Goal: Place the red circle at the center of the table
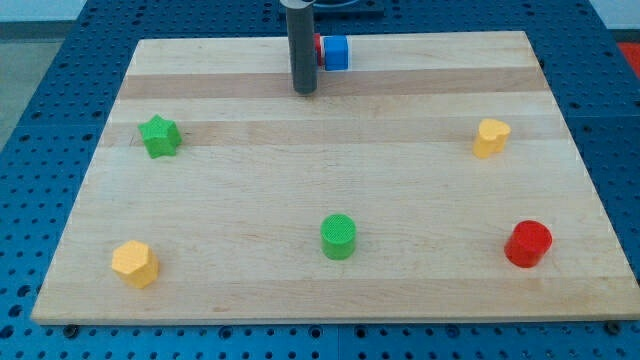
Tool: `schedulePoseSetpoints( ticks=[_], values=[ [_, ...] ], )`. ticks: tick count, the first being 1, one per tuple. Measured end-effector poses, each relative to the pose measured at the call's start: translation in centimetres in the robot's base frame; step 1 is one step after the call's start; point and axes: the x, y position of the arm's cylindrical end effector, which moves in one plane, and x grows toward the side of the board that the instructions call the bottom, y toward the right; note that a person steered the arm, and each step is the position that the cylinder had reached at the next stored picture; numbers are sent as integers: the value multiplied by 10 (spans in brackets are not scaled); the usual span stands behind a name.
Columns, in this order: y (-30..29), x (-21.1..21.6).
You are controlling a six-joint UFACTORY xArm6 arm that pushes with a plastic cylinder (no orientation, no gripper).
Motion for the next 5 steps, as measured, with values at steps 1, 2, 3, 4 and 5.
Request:
schedulePoseSetpoints(
  ticks=[1,2,3,4,5],
  values=[
    [16,17],
    [53,62],
    [93,122],
    [135,185],
    [218,201]
  ],
)
